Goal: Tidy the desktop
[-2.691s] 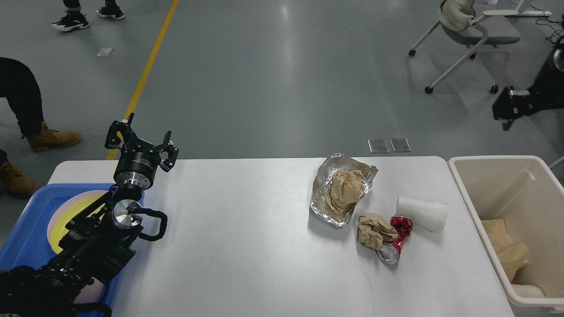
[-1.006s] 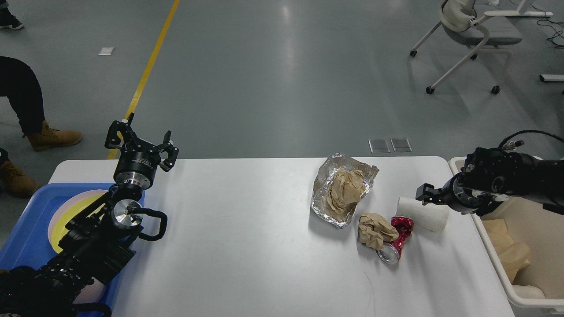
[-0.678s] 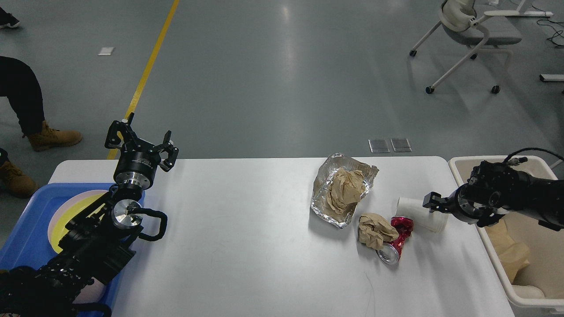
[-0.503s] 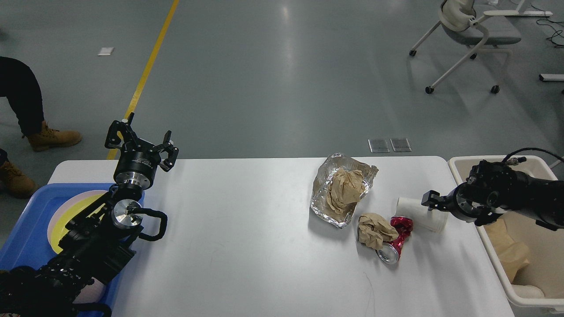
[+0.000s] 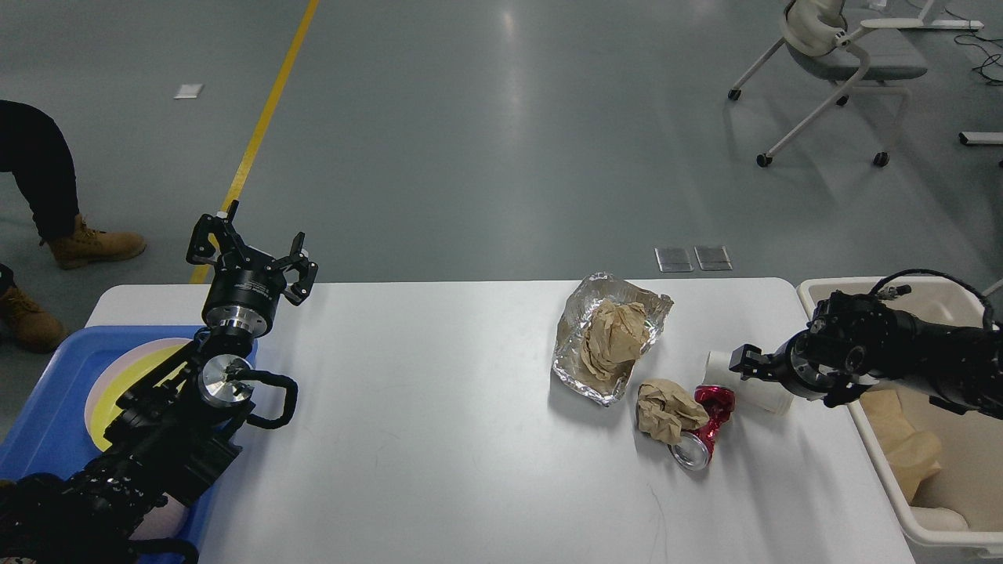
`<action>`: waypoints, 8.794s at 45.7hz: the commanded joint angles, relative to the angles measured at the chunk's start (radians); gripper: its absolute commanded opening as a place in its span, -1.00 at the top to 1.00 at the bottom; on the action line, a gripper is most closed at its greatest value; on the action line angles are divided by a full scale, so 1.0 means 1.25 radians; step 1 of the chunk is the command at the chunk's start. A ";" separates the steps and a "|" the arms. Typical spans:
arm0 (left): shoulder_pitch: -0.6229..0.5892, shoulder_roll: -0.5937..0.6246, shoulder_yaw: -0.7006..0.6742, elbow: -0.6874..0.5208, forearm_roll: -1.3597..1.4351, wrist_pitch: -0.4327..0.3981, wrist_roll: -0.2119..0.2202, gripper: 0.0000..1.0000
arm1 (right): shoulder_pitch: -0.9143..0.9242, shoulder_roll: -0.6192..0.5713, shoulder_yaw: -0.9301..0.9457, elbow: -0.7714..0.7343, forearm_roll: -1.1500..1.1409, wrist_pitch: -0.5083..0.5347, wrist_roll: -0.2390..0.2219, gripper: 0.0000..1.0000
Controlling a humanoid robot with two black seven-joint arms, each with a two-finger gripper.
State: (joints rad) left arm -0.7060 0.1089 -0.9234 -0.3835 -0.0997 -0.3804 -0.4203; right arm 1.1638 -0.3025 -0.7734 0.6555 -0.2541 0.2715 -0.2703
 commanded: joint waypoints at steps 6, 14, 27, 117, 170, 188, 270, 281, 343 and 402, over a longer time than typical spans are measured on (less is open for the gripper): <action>0.000 0.000 0.000 0.000 0.000 0.000 0.000 -0.92 | -0.007 0.011 0.006 -0.019 0.000 0.000 0.000 -0.91; 0.000 0.000 0.000 0.000 0.000 0.000 0.000 -0.92 | -0.018 0.016 0.019 -0.019 0.000 0.000 0.000 -0.88; 0.000 0.000 0.000 0.000 0.000 0.000 0.000 -0.92 | -0.022 0.026 0.024 -0.019 0.000 0.002 -0.001 -0.28; 0.000 0.000 0.000 0.000 0.000 0.000 0.000 -0.92 | 0.324 -0.331 0.009 0.174 -0.043 0.459 -0.013 1.00; 0.000 0.000 0.000 0.000 0.000 0.000 0.000 -0.92 | 1.089 0.053 -0.200 0.375 0.006 0.551 -0.014 -1.00; 0.000 0.000 0.000 0.000 0.000 0.000 0.000 -0.92 | 1.082 0.041 -0.200 0.449 0.018 0.551 -0.014 -1.00; 0.000 0.000 0.000 0.000 0.000 0.000 0.000 -0.92 | 0.045 0.097 -0.232 0.049 -0.279 0.017 -0.019 -1.00; 0.000 0.000 0.000 0.000 0.000 0.000 0.000 -0.92 | 0.032 0.096 -0.229 0.047 -0.279 0.015 -0.018 -1.00; 0.000 0.000 0.000 0.000 0.000 0.000 0.000 -0.92 | 0.080 0.033 -0.135 0.099 -0.240 0.201 -0.021 1.00; 0.000 0.000 0.000 0.000 0.000 0.000 0.000 -0.92 | 0.948 -0.088 -0.314 0.248 -0.064 0.551 -0.018 1.00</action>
State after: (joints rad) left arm -0.7058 0.1089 -0.9235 -0.3835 -0.0997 -0.3800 -0.4203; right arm 2.3645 -0.4076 -1.0328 1.0172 -0.3224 0.9600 -0.2906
